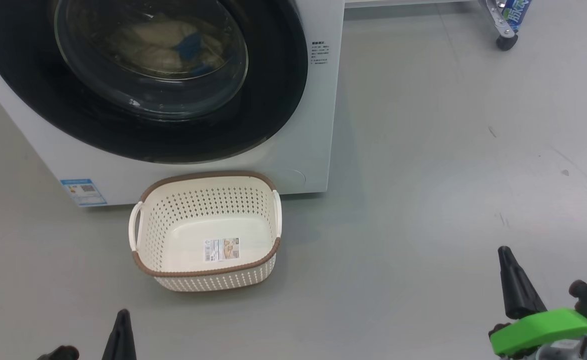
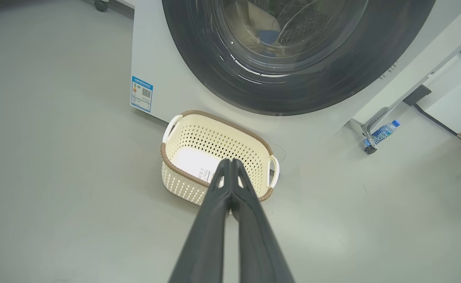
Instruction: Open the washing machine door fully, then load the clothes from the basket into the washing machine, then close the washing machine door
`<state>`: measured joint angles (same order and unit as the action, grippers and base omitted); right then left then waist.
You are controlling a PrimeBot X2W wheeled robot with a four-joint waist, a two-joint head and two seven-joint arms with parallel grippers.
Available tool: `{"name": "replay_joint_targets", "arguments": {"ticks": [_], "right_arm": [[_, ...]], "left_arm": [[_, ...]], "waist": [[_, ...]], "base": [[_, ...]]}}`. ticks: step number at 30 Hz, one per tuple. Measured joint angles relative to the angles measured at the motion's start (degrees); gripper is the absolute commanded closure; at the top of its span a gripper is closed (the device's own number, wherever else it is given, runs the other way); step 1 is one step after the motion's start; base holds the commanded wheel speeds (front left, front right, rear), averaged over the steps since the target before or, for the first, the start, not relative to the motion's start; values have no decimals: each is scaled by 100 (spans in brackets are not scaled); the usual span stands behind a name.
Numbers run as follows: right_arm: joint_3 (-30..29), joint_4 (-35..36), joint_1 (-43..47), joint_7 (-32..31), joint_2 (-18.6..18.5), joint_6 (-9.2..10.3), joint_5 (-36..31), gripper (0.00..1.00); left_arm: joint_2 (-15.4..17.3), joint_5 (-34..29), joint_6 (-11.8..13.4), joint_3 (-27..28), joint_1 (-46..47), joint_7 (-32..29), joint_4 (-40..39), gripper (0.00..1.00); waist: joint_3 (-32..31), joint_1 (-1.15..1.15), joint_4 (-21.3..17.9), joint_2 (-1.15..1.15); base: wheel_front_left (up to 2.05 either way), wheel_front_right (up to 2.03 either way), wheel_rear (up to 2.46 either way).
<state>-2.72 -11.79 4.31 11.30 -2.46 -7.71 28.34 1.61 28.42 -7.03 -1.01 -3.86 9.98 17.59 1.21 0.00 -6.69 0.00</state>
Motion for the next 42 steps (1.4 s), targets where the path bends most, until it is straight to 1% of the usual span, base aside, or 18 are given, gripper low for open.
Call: {"name": "replay_joint_targets", "arguments": {"ticks": [42], "right_arm": [[-110,-169,-258,-688,-4,1,2761,100]], "left_arm": [[7,2699,-1,235,268,-702,-60,100]], "waist": [[-44,1,286,0]], "base": [[0,0,0]]}}
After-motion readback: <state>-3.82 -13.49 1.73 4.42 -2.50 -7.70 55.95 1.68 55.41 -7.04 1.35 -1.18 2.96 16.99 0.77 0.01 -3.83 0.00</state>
